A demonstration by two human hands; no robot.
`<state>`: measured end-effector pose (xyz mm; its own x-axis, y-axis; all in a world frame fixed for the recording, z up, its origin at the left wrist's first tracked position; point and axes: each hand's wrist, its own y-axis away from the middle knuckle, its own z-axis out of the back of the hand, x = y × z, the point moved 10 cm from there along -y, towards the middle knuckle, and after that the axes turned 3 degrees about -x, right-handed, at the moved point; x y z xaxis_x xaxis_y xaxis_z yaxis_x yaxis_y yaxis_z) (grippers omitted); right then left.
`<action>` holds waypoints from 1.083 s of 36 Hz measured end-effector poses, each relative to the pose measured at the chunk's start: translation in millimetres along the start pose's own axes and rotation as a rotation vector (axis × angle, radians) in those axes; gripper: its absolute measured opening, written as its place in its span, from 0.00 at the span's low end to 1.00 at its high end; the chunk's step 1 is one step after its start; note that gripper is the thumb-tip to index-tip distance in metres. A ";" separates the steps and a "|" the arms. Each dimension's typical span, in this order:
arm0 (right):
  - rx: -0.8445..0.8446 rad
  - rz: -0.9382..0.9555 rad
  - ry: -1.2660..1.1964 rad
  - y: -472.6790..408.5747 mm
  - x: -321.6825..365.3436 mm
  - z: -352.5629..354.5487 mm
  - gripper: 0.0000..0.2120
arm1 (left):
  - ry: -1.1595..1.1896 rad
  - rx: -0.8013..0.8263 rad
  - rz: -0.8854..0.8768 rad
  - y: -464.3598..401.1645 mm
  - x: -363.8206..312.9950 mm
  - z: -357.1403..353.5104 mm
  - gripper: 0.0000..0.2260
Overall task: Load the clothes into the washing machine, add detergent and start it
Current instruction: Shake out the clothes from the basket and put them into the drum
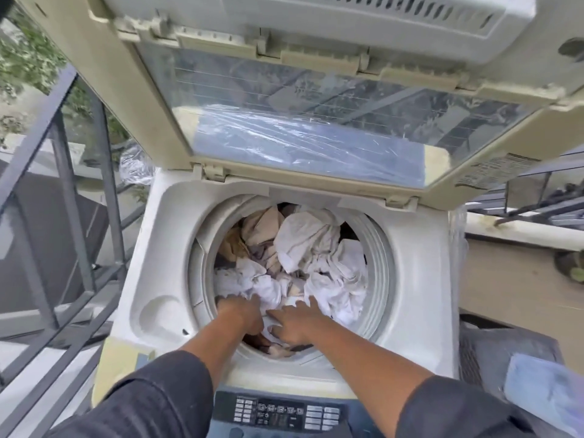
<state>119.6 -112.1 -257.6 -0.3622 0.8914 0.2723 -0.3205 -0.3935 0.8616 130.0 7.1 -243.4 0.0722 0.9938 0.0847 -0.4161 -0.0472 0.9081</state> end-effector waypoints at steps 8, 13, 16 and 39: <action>-0.012 0.004 -0.114 15.4 -15.8 13.4 0.25 | 0.033 0.020 -0.017 10.2 -3.5 12.6 0.25; -0.169 -0.044 -0.283 28.3 -27.4 34.6 0.22 | 0.163 -0.019 -0.035 12.5 -3.8 16.1 0.25; -0.202 -0.076 -0.337 37.0 -33.4 36.9 0.21 | 0.218 -0.053 -0.033 16.4 -5.6 16.3 0.25; -0.578 -0.056 -1.744 116.7 -49.4 142.1 0.07 | 1.830 -0.262 -0.190 73.5 -19.1 125.6 0.11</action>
<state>224.4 -170.1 -109.7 0.7507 -0.0526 0.6585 -0.6605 -0.0416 0.7497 211.8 -28.0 -126.8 -0.7428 -0.1497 -0.6525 -0.6455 -0.0985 0.7574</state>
